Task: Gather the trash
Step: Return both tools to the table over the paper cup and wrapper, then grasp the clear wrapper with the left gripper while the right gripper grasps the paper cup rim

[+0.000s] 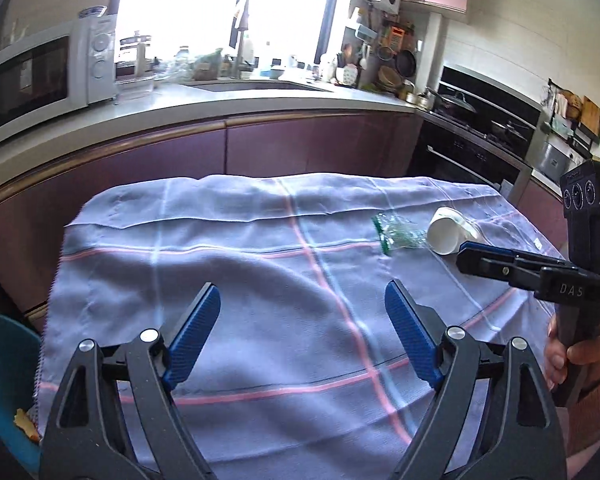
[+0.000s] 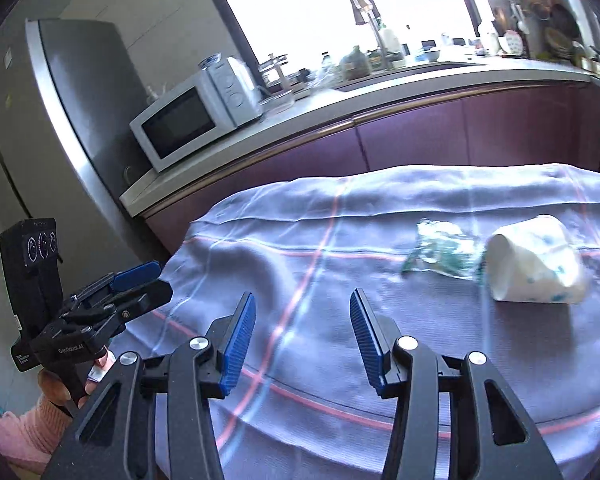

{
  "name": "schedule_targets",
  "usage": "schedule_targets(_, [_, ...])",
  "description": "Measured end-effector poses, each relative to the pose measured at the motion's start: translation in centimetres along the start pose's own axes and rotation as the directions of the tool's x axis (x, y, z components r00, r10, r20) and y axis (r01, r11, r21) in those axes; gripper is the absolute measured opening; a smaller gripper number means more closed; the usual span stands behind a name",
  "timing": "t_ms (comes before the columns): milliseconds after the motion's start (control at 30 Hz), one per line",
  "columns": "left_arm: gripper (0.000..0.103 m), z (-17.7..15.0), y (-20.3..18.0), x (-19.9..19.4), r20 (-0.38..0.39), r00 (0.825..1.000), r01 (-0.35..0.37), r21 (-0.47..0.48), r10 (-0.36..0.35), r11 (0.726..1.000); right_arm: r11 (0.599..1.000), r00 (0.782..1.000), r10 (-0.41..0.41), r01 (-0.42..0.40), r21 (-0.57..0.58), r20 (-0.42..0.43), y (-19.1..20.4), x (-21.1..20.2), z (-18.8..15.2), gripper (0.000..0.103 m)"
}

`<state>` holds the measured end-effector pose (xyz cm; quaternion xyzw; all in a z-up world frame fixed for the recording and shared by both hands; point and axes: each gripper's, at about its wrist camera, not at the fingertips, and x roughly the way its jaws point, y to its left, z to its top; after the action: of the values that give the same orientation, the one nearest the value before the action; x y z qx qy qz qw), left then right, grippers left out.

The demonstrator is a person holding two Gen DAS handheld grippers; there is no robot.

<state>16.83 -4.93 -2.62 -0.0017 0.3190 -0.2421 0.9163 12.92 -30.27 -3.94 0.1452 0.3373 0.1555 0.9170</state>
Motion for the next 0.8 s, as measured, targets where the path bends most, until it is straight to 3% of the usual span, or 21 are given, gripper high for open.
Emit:
schedule_targets(200, [0.078,2.2,-5.0,6.0,-0.09,0.992,0.089,0.052,-0.084,0.995,0.987,0.995,-0.091,0.083,0.139,0.052,-7.9,-2.5,0.8,0.048])
schedule_targets(367, [0.075,3.7,-7.7,10.9,-0.162,0.982,0.11,0.074,-0.097,0.991,0.973,0.99,-0.134,0.123,0.193,0.047,-12.2,-2.1,2.0,0.048])
schedule_targets(567, [0.073,5.3,-9.5,15.4,-0.219,0.972,0.102,0.086,-0.081,0.991,0.964,0.994,-0.107,0.099,0.248,0.021,-16.0,-0.8,2.8,0.048])
schedule_targets(800, [0.073,6.3,-10.6,19.4,-0.276,0.956,0.127,0.077,-0.101,0.989,0.96,1.0,-0.027,0.025,0.279,0.005,-17.2,0.1,2.6,0.048])
